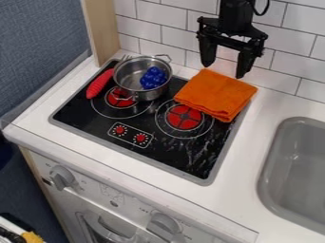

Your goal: Put the red fork in the orange cloth

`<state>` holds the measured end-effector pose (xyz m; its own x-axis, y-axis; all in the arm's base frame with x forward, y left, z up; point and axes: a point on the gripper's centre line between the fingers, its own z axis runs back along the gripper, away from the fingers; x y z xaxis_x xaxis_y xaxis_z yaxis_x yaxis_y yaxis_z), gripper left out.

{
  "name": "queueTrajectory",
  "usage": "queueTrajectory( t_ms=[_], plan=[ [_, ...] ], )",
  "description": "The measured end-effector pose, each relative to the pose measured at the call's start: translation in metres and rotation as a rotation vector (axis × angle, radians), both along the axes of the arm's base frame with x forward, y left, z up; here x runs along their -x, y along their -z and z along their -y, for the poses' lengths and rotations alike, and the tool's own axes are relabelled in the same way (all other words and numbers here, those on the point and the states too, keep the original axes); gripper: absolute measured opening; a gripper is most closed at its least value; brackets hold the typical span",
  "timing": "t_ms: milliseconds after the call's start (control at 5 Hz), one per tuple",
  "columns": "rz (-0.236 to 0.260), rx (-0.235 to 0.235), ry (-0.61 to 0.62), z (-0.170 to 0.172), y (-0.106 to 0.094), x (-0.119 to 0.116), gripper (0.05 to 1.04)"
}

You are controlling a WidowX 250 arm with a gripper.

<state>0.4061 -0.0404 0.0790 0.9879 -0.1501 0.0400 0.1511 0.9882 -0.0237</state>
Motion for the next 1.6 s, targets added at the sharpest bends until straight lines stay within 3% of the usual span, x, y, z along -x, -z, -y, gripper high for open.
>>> queueTrajectory(
  t_ms=[200, 400, 600, 800, 1000, 1200, 1400, 1600],
  plan=[
    [-0.034, 0.001, 0.003, 0.000, 0.018, 0.004, 0.999],
    [-0.050, 0.037, -0.058, -0.022, 0.029, 0.023, 0.999],
    [0.025, 0.001, -0.140, -0.074, 0.011, 0.038, 0.999],
    [0.072, -0.046, -0.081, -0.113, 0.003, 0.050, 0.999],
    [0.080, -0.089, -0.057, -0.158, -0.010, 0.064, 0.999],
    [0.077, -0.073, -0.059, -0.177, -0.010, 0.076, 0.999],
    [0.090, -0.094, -0.099, -0.191, -0.009, 0.081, 0.999],
    [-0.011, -0.129, -0.224, -0.201, 0.017, 0.088, 0.999]
  ],
)
